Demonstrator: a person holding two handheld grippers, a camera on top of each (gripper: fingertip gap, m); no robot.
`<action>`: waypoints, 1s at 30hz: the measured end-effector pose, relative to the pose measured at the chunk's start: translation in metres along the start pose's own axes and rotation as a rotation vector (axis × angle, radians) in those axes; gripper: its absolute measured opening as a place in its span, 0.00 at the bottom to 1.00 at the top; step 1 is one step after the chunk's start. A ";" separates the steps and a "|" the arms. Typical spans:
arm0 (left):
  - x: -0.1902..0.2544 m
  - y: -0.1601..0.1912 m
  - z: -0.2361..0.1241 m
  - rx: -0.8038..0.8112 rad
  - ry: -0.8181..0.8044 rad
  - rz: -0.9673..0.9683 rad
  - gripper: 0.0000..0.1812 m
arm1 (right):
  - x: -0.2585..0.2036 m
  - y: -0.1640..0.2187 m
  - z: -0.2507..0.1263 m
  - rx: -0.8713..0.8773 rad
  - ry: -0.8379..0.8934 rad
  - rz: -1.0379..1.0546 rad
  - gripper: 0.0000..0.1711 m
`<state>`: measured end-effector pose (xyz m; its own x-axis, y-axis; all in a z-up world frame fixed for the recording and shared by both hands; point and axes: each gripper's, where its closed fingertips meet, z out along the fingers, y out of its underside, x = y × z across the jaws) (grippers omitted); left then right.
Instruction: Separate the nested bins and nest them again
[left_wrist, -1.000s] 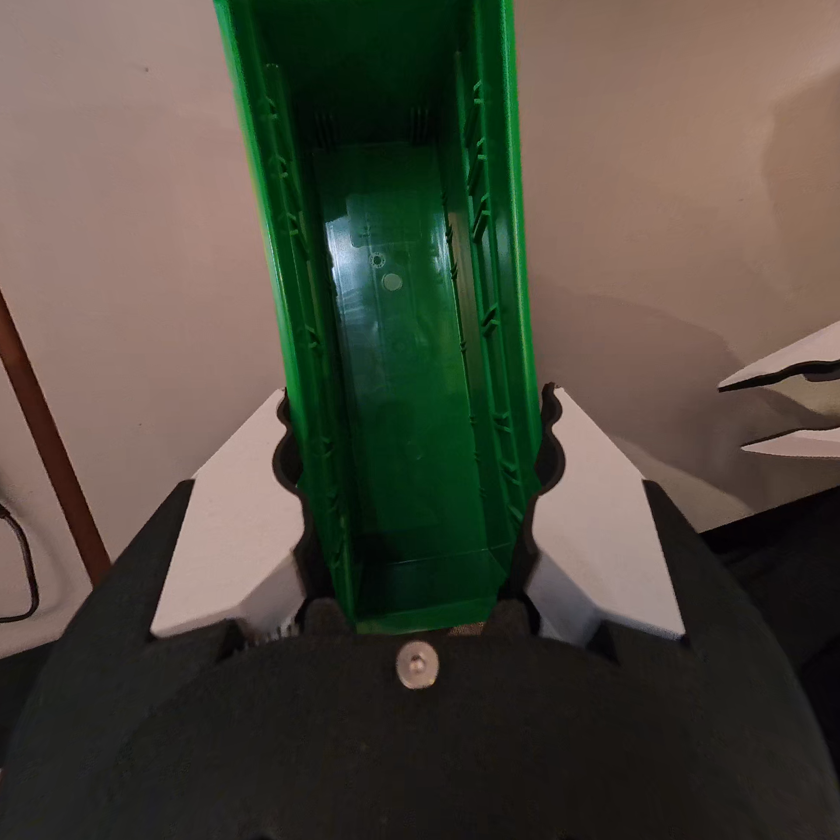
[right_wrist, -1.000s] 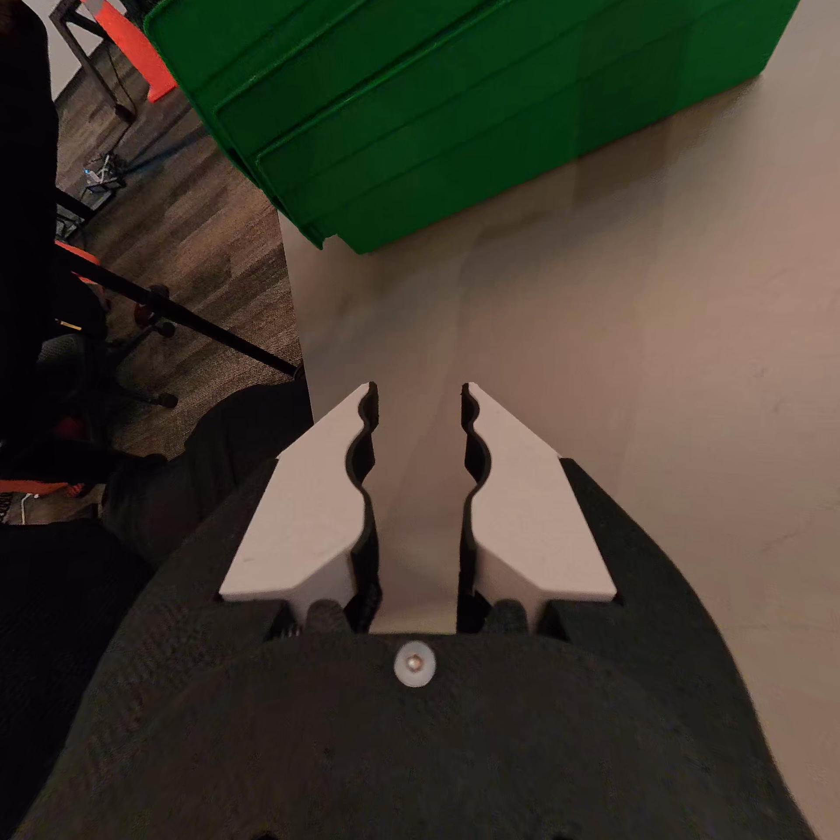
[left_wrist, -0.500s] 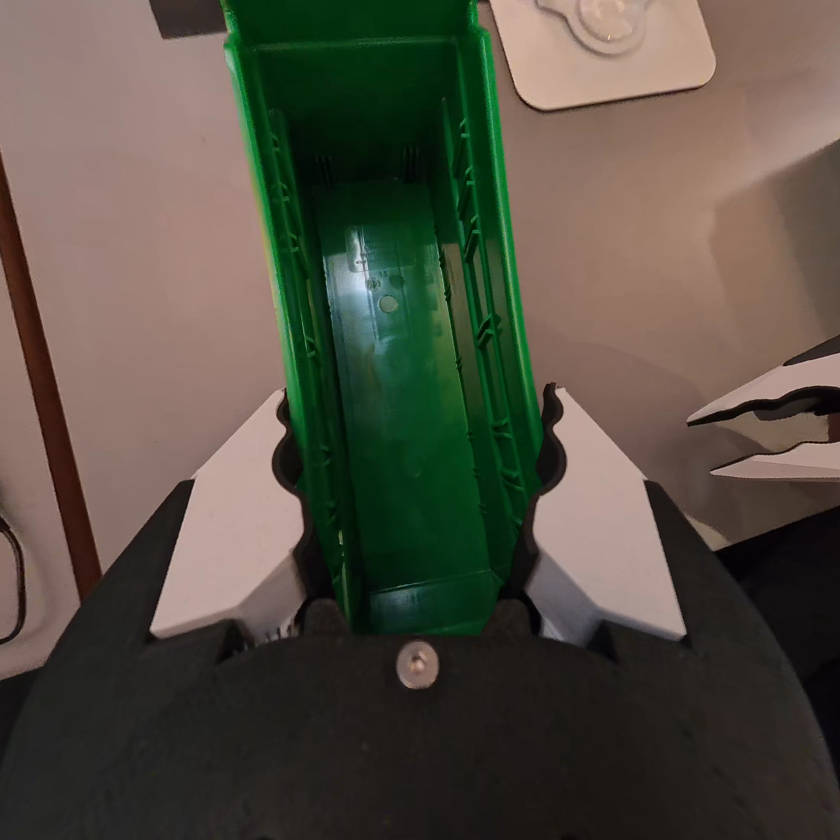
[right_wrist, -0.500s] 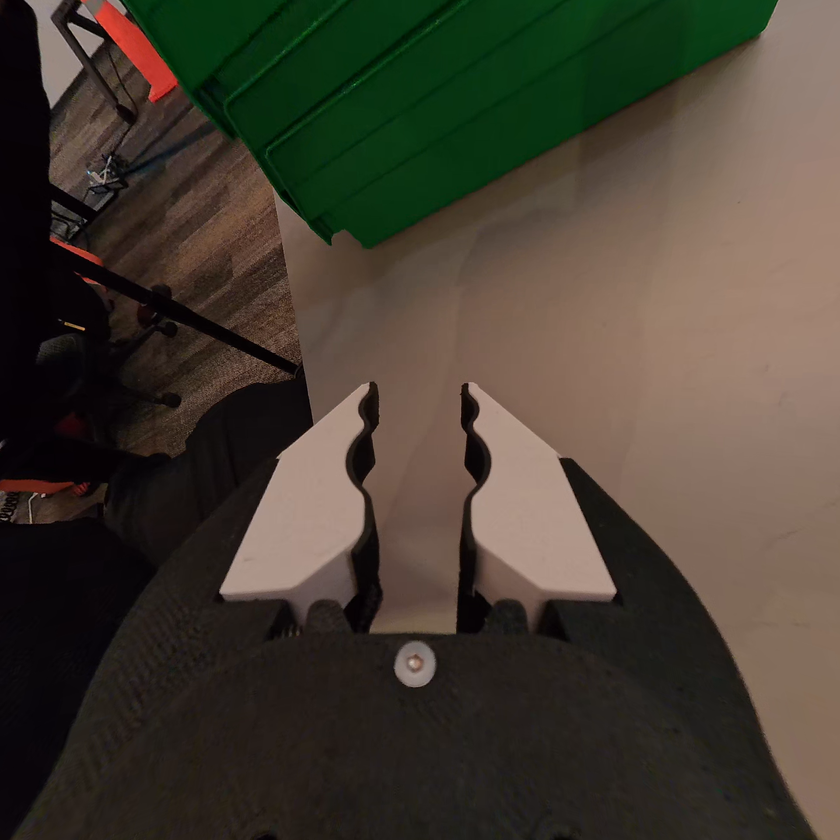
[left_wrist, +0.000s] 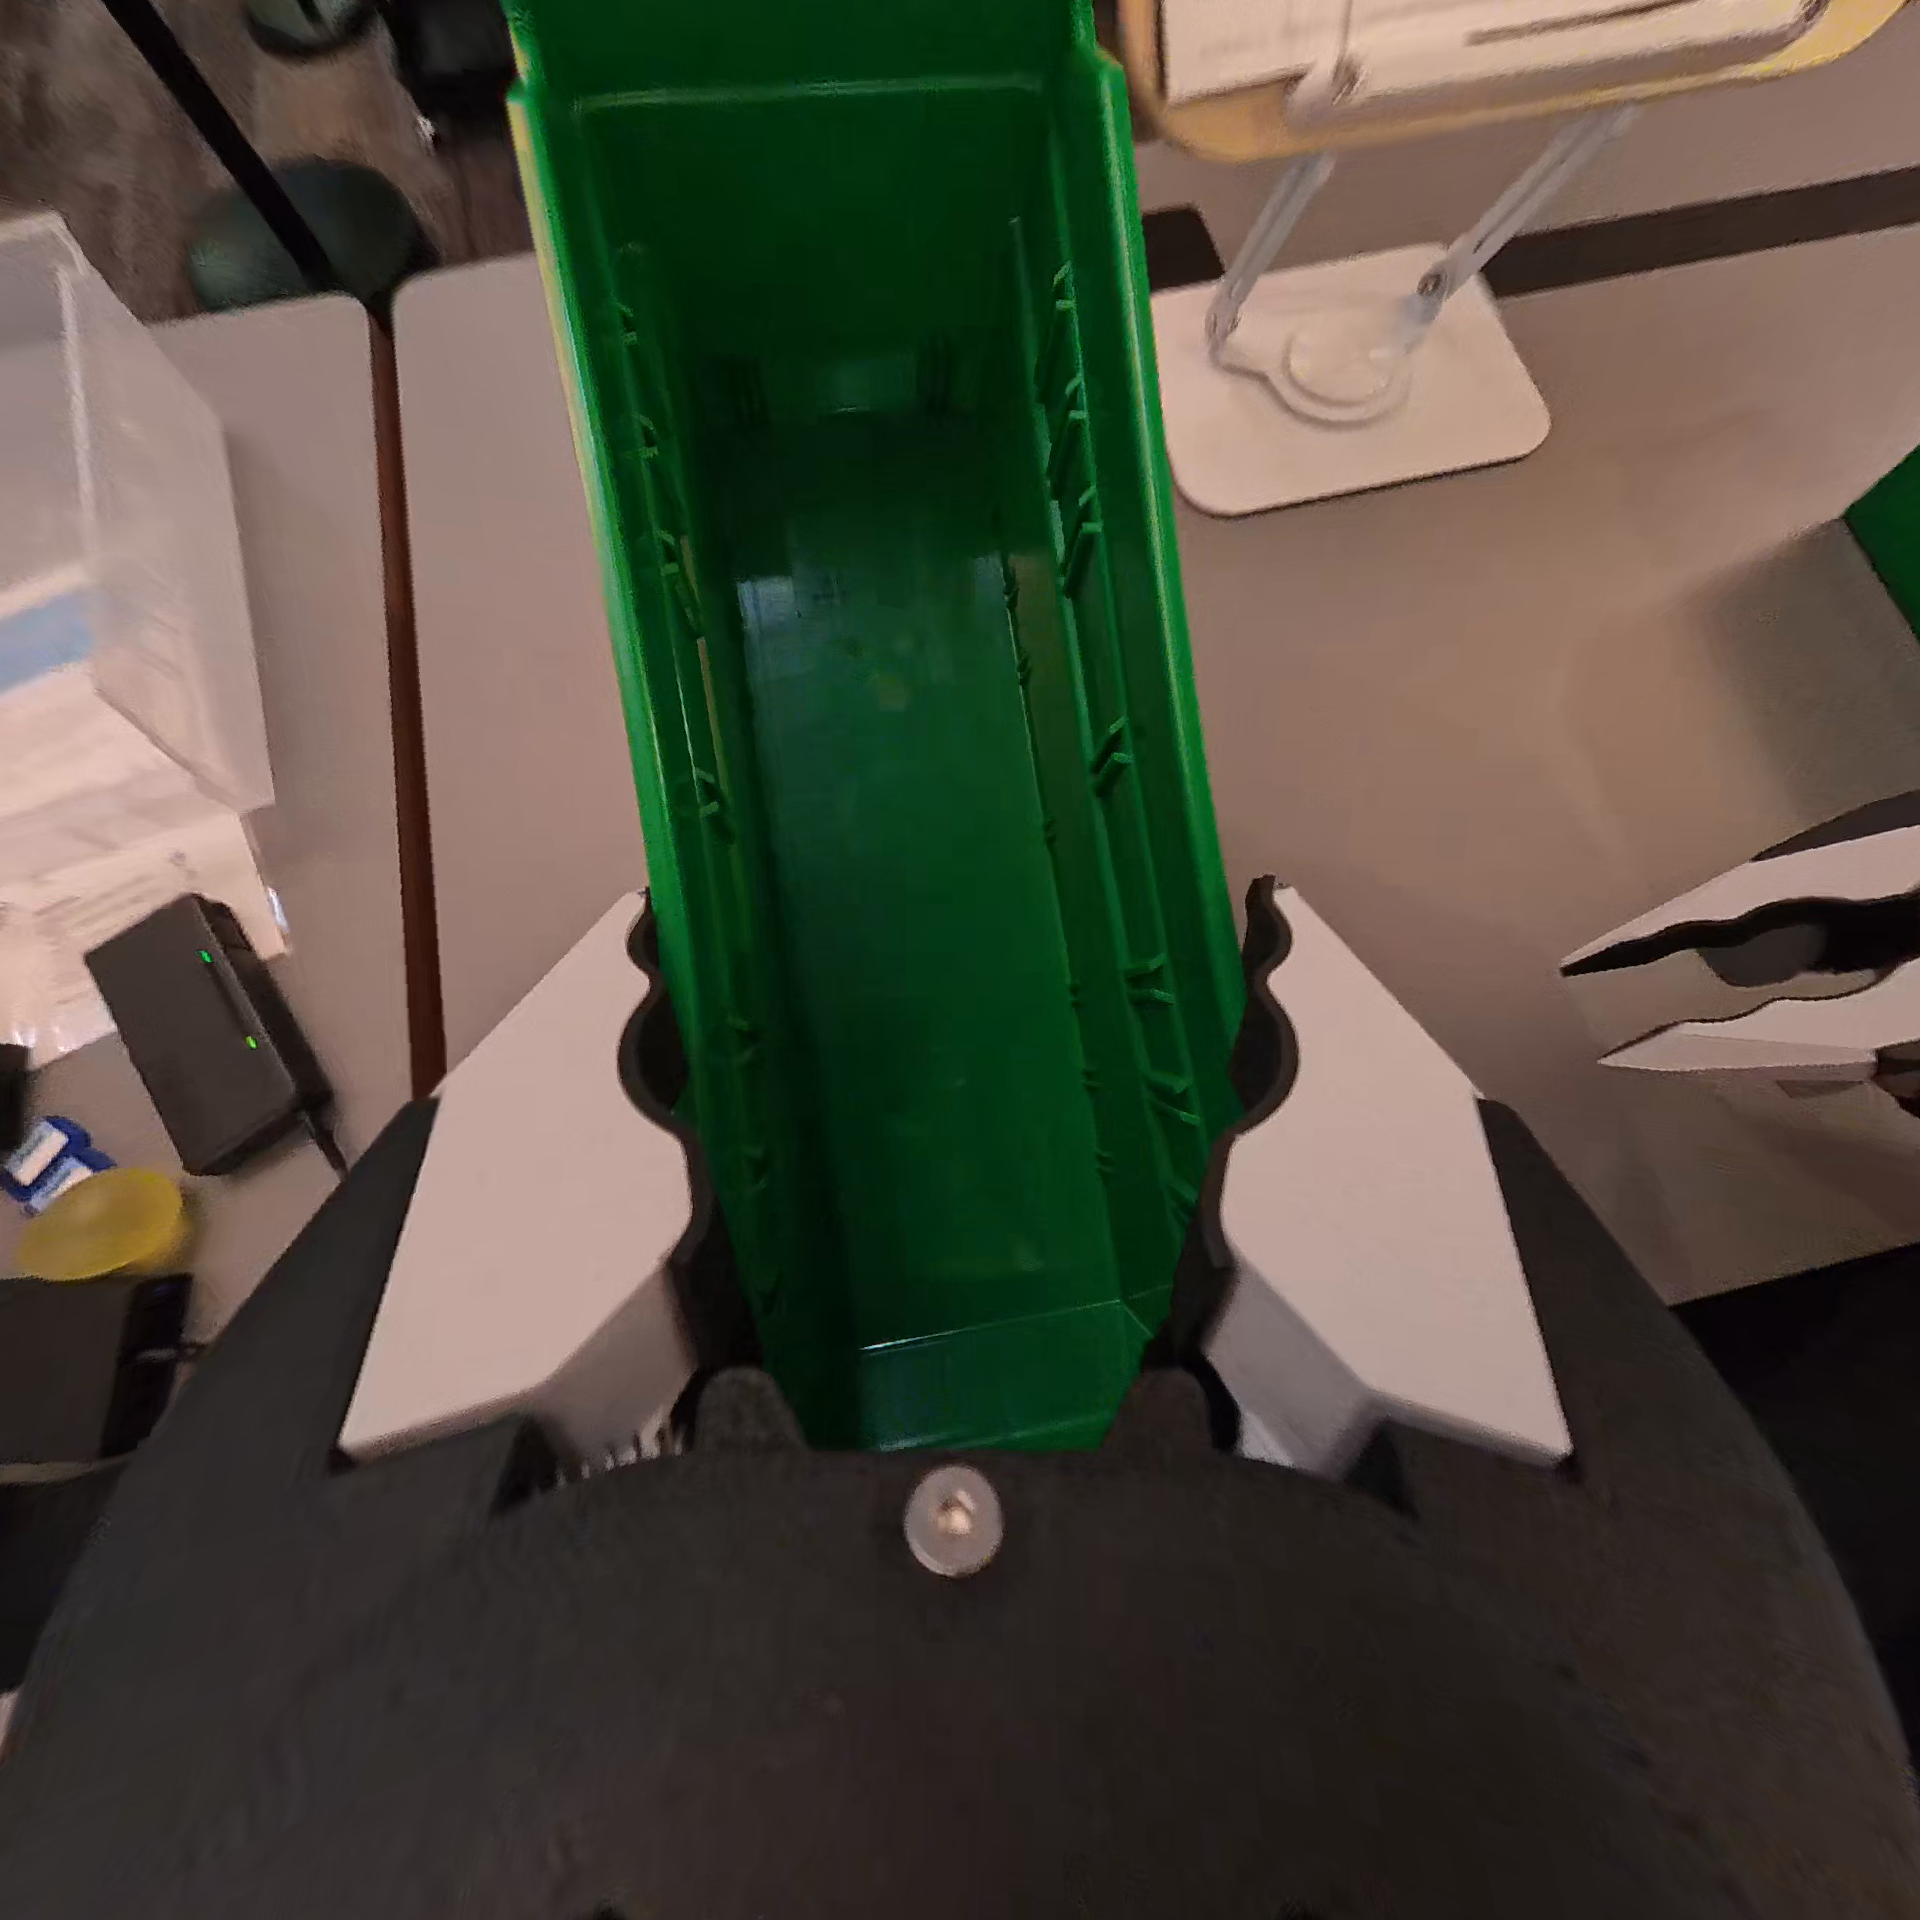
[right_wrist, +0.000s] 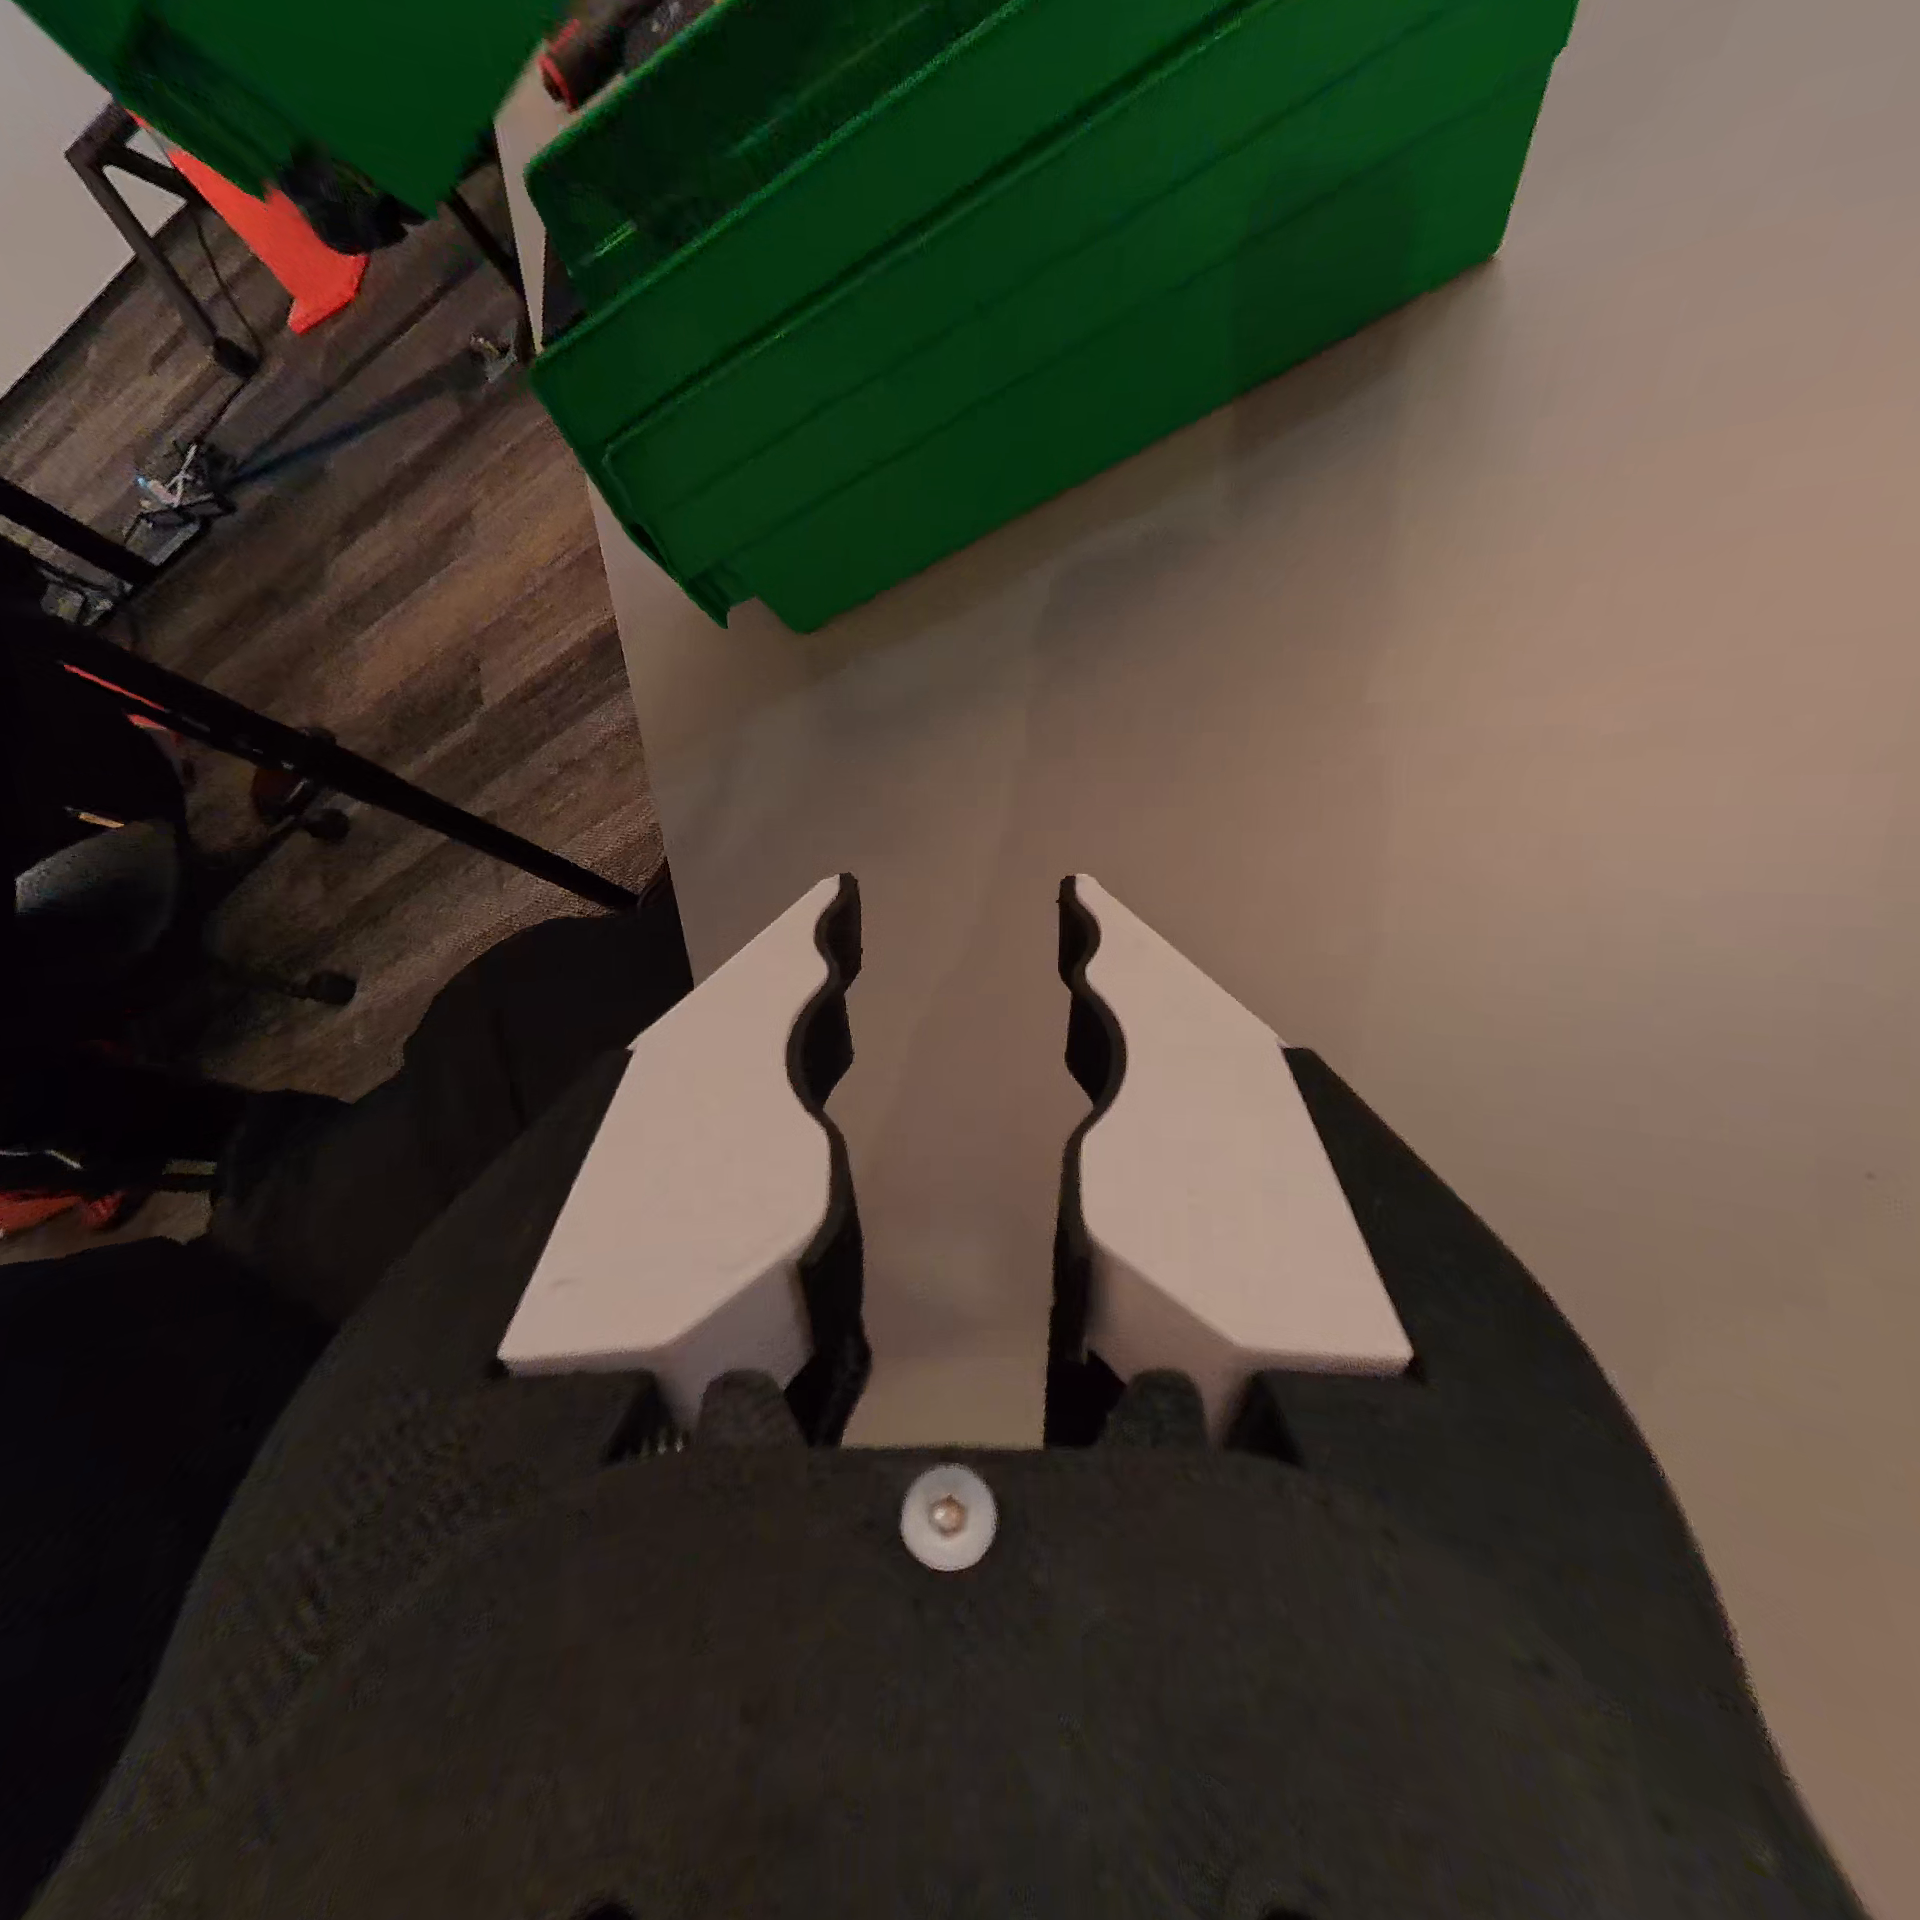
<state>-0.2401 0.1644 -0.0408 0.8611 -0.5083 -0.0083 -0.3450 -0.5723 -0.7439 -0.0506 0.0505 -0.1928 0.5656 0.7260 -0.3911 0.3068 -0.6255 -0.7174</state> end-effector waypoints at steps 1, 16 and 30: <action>0.006 -0.006 -0.009 0.023 0.009 0.006 0.59 | 0.000 0.001 -0.003 0.004 0.003 0.001 0.22; 0.215 -0.018 0.072 -0.038 0.362 0.174 0.61 | -0.005 0.044 -0.106 0.227 0.155 0.067 0.28; 0.287 0.065 0.181 -0.307 0.368 0.207 0.67 | -0.001 0.055 -0.132 0.258 0.181 0.092 0.30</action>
<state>0.0524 0.0977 -0.2130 0.5941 -0.7918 0.1415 -0.6357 -0.5700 -0.5205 0.0668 -0.0229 -0.1555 0.7157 0.5927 -0.3693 0.0565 -0.5763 -0.8153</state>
